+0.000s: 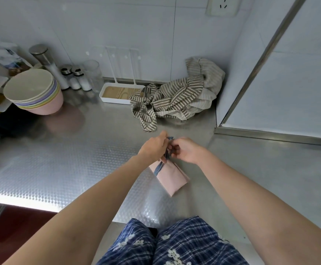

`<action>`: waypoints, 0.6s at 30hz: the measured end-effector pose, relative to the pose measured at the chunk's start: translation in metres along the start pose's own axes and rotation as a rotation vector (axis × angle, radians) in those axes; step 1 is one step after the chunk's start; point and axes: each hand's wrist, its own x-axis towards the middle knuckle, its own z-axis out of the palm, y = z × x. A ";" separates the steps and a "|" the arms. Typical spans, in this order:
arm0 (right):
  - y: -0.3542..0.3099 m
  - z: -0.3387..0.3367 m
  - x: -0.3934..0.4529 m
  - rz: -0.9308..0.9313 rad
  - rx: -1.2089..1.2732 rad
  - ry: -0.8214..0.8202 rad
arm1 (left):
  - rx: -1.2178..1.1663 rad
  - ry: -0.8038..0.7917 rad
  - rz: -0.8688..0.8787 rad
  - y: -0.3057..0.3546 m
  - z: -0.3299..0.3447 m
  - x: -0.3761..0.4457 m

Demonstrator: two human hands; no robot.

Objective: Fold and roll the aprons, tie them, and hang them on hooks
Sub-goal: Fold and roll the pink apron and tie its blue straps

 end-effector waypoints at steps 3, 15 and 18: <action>0.001 -0.001 -0.003 0.015 0.008 -0.111 | 0.008 -0.054 -0.019 0.000 0.002 -0.002; 0.008 0.000 0.001 -0.106 0.051 0.084 | -0.231 -0.170 -0.112 -0.017 0.001 -0.001; 0.010 0.001 0.007 -0.127 -0.106 0.208 | -0.239 -0.218 -0.114 -0.014 0.003 -0.001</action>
